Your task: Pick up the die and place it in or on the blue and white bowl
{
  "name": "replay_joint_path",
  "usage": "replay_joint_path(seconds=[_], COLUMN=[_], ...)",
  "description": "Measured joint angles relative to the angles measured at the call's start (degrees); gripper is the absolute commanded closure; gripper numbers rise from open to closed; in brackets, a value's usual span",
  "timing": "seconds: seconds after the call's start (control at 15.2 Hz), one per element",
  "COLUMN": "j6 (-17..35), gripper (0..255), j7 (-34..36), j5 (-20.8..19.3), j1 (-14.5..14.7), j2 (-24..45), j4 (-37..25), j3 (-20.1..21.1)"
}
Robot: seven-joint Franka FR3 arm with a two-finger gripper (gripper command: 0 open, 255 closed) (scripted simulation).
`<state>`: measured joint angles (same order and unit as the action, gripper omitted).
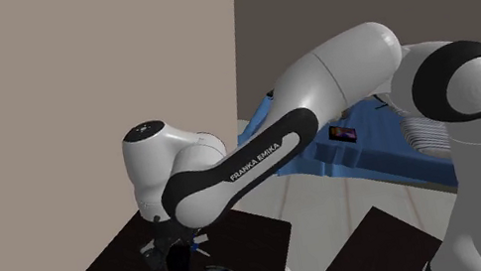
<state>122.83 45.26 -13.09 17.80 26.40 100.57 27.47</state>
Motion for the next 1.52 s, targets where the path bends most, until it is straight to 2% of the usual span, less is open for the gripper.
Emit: replay_joint_path(seconds=[1.52], j6=[-14.7], gripper=[255], j7=[-2.3], j5=[3.9], j1=[-0.9], j2=[-6.4], j4=[-9.0], j3=[1.9])
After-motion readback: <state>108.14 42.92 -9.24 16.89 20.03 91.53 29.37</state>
